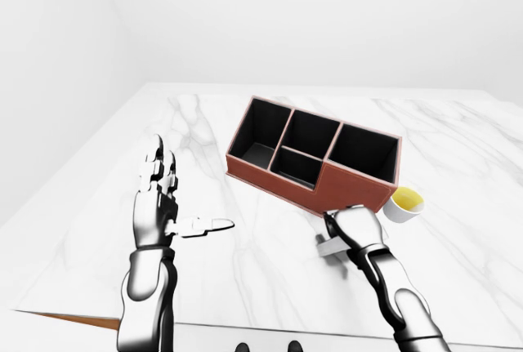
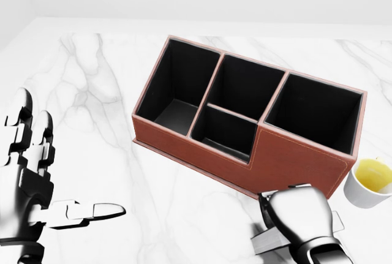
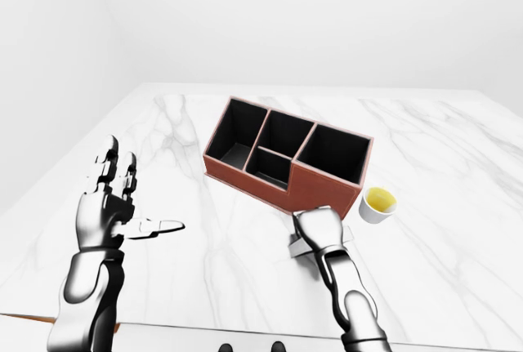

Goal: Pick up the book and place it in the right compartment of the caddy.

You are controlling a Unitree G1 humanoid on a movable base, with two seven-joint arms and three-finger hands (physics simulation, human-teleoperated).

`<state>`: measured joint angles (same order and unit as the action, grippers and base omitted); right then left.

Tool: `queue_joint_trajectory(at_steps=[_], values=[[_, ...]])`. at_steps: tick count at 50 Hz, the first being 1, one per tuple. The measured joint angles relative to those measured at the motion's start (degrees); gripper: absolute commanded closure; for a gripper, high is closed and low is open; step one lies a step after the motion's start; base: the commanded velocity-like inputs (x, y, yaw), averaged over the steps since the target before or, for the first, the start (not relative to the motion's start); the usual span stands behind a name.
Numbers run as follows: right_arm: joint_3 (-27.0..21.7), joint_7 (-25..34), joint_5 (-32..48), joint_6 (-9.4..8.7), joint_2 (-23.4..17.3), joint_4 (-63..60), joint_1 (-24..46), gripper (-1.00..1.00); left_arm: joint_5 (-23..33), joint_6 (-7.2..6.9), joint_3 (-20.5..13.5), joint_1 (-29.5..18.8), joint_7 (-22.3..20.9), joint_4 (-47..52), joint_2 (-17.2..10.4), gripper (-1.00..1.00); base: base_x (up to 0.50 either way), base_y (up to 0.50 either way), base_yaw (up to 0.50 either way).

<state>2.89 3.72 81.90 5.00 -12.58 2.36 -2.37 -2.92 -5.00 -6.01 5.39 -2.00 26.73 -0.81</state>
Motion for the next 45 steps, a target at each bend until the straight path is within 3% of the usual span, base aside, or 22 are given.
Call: queue_joint_trajectory(at_steps=[13, 25, 45], values=[[-1.2, 4.5, -5.7, -0.01, 1.9, -9.7, -0.5, 1.00, -0.6, 0.00, -0.2, 1.0, -0.7, 1.1, 0.2, -1.00, 0.00, 0.00, 0.00], [-3.3, 13.4, -12.1, 0.00, 3.8, -22.2, 0.0, 1.00, -1.1, 0.00, -0.7, 1.5, -1.1, 1.7, 0.2, -1.00, 0.00, 0.00, 0.00], [-4.3, 24.1, -20.0, 0.00, 6.4, -38.4, 5.4, 1.00, -1.6, 0.00, -1.2, 2.4, -1.6, 3.6, 0.4, -1.00, 0.00, 0.00, 0.00]])
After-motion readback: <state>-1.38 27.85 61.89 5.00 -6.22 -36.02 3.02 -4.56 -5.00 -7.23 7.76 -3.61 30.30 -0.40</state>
